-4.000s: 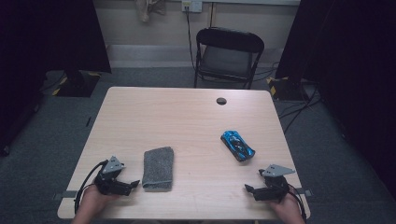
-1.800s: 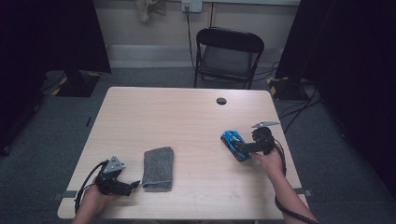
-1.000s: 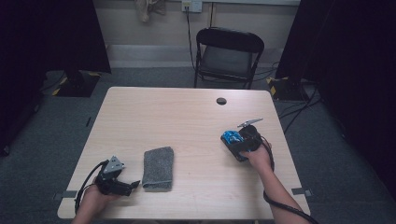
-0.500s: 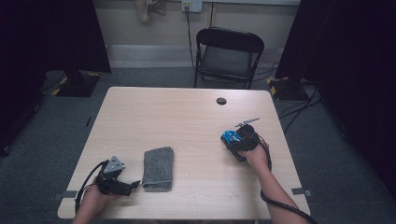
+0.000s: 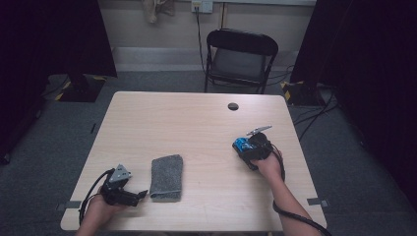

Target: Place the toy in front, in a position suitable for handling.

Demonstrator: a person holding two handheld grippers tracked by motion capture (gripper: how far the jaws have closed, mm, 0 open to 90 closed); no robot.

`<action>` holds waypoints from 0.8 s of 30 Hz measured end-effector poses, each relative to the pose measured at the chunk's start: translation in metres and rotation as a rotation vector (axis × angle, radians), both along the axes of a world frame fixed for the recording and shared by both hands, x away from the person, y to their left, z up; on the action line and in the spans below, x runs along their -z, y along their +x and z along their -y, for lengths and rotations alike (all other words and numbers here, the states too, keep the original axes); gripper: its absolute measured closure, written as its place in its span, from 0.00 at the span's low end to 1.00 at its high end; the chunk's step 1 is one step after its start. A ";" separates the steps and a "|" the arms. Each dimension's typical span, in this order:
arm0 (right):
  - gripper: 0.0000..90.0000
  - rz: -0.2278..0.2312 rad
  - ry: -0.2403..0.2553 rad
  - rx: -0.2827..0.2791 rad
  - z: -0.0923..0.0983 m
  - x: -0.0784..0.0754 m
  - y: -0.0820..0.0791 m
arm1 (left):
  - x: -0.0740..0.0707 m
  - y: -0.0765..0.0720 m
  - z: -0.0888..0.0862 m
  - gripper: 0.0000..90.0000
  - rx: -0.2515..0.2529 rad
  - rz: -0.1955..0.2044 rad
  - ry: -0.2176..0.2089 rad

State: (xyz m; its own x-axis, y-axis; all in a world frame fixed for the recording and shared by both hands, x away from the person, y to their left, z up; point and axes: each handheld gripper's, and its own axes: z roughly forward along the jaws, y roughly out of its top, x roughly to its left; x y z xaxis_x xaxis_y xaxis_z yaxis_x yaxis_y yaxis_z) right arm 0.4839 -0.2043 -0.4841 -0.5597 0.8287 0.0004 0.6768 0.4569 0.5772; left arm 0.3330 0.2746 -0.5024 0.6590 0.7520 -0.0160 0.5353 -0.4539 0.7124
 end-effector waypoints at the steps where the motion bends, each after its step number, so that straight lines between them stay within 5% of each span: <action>1: 0.27 0.000 0.000 0.000 0.000 0.000 0.000 | 0.000 0.000 0.000 0.02 0.000 0.000 0.000; 18: 0.29 0.001 0.037 0.045 0.001 -0.001 -0.003 | 0.000 0.001 0.000 0.02 0.002 0.001 0.005; 24: 0.30 0.001 0.037 0.012 0.003 -0.008 -0.003 | 0.000 0.001 0.000 0.02 0.001 0.001 0.005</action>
